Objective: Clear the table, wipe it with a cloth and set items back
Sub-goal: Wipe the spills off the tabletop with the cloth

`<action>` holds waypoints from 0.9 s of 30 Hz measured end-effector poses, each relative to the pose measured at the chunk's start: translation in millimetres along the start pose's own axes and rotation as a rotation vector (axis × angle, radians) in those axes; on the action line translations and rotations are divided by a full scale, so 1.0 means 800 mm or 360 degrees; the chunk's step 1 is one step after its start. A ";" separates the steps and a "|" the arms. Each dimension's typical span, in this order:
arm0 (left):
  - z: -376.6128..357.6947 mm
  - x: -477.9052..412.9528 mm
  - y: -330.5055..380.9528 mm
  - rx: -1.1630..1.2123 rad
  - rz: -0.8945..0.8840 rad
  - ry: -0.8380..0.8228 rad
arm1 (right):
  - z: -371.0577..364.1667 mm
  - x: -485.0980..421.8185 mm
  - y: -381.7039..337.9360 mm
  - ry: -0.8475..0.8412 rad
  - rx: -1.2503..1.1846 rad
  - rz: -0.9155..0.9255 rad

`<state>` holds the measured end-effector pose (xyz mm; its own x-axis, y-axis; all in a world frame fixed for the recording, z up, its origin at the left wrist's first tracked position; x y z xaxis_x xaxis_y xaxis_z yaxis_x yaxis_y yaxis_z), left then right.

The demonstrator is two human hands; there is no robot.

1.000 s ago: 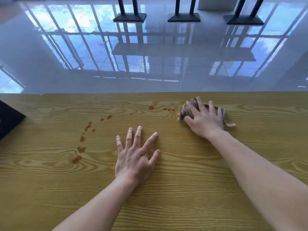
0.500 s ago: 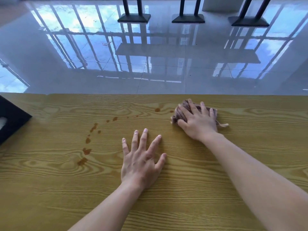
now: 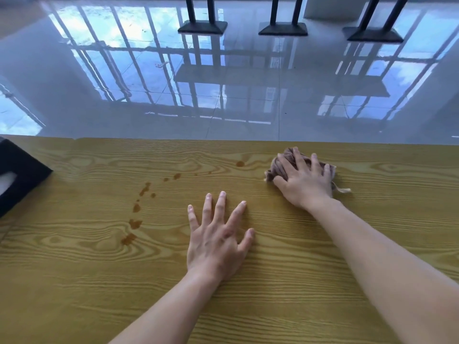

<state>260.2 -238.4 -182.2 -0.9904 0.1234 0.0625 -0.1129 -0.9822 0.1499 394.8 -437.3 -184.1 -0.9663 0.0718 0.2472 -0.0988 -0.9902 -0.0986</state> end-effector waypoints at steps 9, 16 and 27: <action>-0.002 -0.001 -0.001 0.0013 -0.0024 -0.0015 | -0.023 0.114 0.023 0.0126 0.0182 0.0404; 0.005 0.009 0.000 0.0163 -0.0113 0.0203 | -0.023 0.093 0.018 0.0045 -0.0038 -0.0101; 0.040 0.153 -0.295 -0.0005 0.0670 0.0227 | -0.043 0.129 -0.081 0.0011 0.0046 0.0288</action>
<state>168.5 13.2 -178.7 -0.9512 -0.3078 -0.0193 0.3024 -0.9432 0.1377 293.4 -361.4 -185.0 -0.9694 -0.1069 0.2211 0.0833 -0.9901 -0.1132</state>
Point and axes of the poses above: each hand's wrist, its own x-axis away from the middle knuckle, its own z-axis out of the back of the hand, y = z × x, the point moved 7 cm from there along -x, towards the middle knuckle, and after that the axes turned 5 degrees about -z, right-handed, at the moved point
